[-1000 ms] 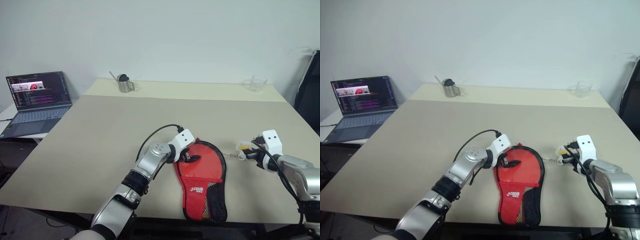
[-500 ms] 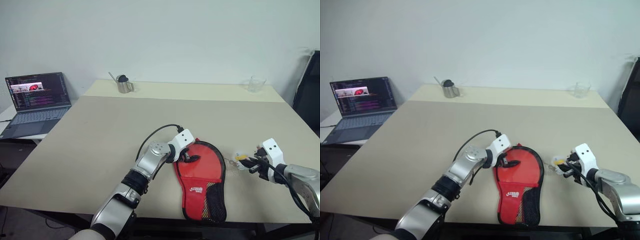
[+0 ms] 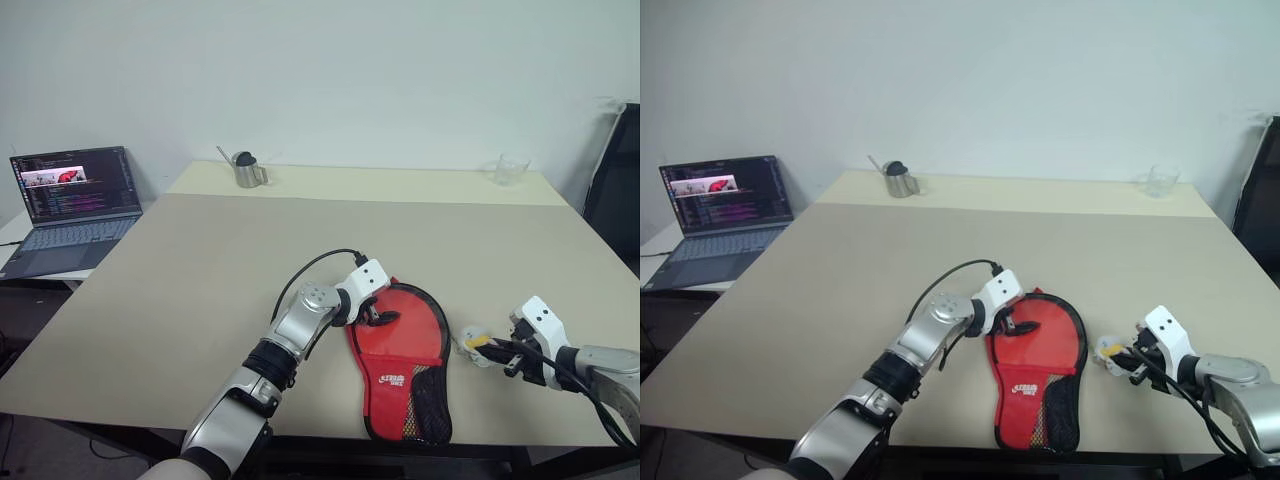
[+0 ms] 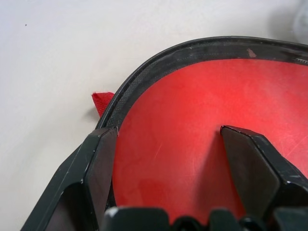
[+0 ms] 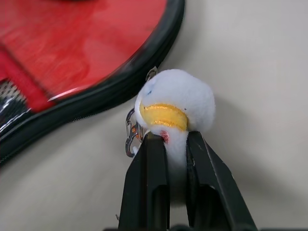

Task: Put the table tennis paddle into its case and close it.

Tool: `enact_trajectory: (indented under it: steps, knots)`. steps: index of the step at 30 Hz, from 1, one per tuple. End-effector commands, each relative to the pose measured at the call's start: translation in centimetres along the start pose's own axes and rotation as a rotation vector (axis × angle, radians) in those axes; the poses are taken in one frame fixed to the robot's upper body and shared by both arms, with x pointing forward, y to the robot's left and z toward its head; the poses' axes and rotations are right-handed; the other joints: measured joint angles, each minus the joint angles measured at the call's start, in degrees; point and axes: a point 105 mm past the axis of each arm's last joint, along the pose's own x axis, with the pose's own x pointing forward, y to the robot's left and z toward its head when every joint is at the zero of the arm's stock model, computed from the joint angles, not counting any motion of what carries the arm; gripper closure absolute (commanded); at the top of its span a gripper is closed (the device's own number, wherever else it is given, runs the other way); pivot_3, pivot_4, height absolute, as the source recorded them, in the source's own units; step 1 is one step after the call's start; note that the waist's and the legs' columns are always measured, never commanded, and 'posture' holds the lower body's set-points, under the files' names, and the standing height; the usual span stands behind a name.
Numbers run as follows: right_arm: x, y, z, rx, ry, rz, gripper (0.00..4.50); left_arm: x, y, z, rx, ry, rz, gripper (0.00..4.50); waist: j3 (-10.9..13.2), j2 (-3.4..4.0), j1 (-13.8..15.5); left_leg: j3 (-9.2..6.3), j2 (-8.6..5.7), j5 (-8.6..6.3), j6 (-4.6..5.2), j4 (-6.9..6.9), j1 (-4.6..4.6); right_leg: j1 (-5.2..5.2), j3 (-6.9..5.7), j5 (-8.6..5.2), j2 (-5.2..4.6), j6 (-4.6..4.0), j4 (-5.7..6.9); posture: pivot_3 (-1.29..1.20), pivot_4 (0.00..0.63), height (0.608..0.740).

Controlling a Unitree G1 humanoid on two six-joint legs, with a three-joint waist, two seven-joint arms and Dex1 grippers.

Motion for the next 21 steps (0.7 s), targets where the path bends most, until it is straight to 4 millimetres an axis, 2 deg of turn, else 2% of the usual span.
enact_trajectory:
  steps: [1, 10, 21]
  knots:
    - [-0.5, 1.2, 0.3, -0.037, -0.010, 0.067, 4.46, 0.1, -2.4, -6.7, -0.052, 0.246, -0.062, 0.77, -0.1, -0.05, 0.0, 0.00, 0.00, 0.00, 0.00, 0.00, 0.00, 0.00, 0.00, -0.01, 0.00, -0.02, 0.00, 0.00, 0.150, 0.740]
    - [-1.2, 3.0, -1.1, -0.036, 0.034, 0.156, 4.46, 0.0, -2.6, -6.8, -0.045, 0.252, -0.069, 0.77, -0.4, -0.26, -0.1, -0.02, 0.03, -0.01, -0.01, -0.06, 0.01, 0.00, -0.02, -0.05, -0.01, -0.09, -0.08, 0.00, 0.150, 0.740]
    - [-2.0, 4.8, -1.8, -0.028, 0.049, 0.258, 4.46, 0.1, -2.7, -6.8, -0.042, 0.257, -0.073, 0.77, -0.6, -0.44, 0.0, -0.03, 0.06, -0.09, 0.02, -0.26, 0.00, 0.11, -0.05, -0.03, 0.00, -0.05, -0.52, 0.00, 0.150, 0.740]
